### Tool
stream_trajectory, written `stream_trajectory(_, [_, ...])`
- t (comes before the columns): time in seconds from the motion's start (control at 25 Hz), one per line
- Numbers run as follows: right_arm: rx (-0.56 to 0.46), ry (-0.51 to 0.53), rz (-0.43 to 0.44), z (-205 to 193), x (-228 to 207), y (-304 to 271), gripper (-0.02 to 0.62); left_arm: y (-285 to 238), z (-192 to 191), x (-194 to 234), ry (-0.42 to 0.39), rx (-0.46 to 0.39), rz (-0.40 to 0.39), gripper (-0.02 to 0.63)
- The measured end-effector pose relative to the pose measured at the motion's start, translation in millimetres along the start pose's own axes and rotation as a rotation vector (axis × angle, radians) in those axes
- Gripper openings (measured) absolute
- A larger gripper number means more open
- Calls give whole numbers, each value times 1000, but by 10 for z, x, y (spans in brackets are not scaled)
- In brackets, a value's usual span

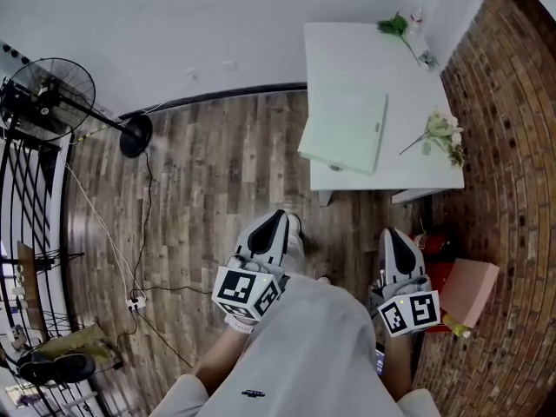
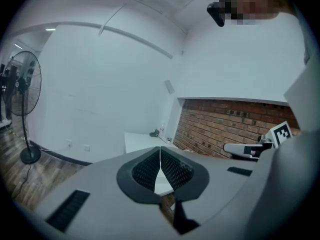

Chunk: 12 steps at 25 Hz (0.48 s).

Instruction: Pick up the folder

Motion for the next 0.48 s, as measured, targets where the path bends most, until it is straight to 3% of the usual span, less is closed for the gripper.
stream_trajectory(0.48, [-8, 23, -123, 276, 27, -1208, 5, -890, 475, 960, 31, 42, -106, 21])
Point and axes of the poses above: the fingertips, and each gripper's own axes: y backward along the fingers, x to its left, z out of its top, the point moved 6 cm from there along y, backward along the fingers, and after that the axes turned 3 degrees about -x, right-handed, at the moved point
